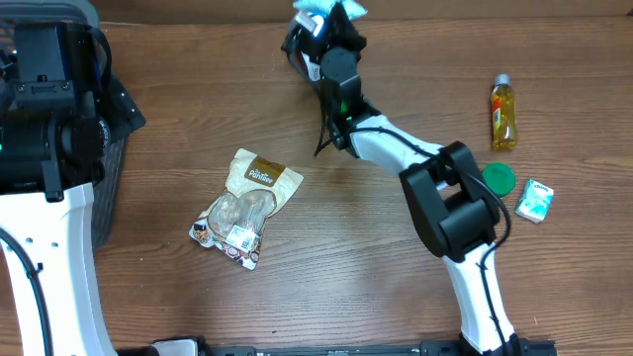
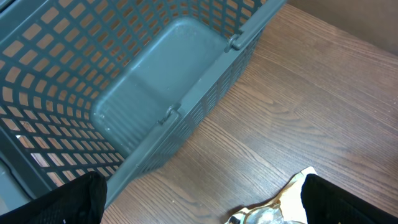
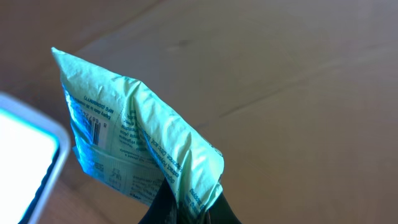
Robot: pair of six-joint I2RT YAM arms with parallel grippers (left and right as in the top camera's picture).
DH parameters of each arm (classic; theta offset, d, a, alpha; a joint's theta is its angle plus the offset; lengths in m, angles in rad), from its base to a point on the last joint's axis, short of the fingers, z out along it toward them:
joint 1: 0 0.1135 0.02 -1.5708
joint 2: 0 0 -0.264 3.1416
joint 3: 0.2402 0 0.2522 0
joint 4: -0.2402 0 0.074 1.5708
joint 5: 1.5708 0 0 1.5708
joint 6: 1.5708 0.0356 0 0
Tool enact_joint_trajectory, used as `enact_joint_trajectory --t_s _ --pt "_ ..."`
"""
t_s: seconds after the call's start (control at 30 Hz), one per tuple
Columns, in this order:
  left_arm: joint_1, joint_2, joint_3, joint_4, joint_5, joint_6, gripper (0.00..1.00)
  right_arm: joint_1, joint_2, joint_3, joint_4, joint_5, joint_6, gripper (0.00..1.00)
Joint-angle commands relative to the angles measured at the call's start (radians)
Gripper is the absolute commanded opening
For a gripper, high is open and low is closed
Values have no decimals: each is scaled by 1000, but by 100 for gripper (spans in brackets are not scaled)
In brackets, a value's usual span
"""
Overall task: Scan the item barcode
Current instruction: 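Lift the teal pack with the right gripper toward the scanner, then hold the teal pack barcode in front of the white scanner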
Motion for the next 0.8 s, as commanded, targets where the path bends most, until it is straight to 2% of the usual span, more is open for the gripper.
enact_joint_trajectory --t_s 0.0,0.17,0.37,0.77 --pt "5 4 9 2 1 -11 100 9 39 14 0 39 -109 4" --pt "5 4 9 2 2 -11 100 9 54 15 12 42 -115 4" --pt "5 4 9 2 2 -11 100 7 54 15 13 3 -217 4" --pt "5 4 9 2 1 -11 100 0 102 15 -5 0 -199 4"
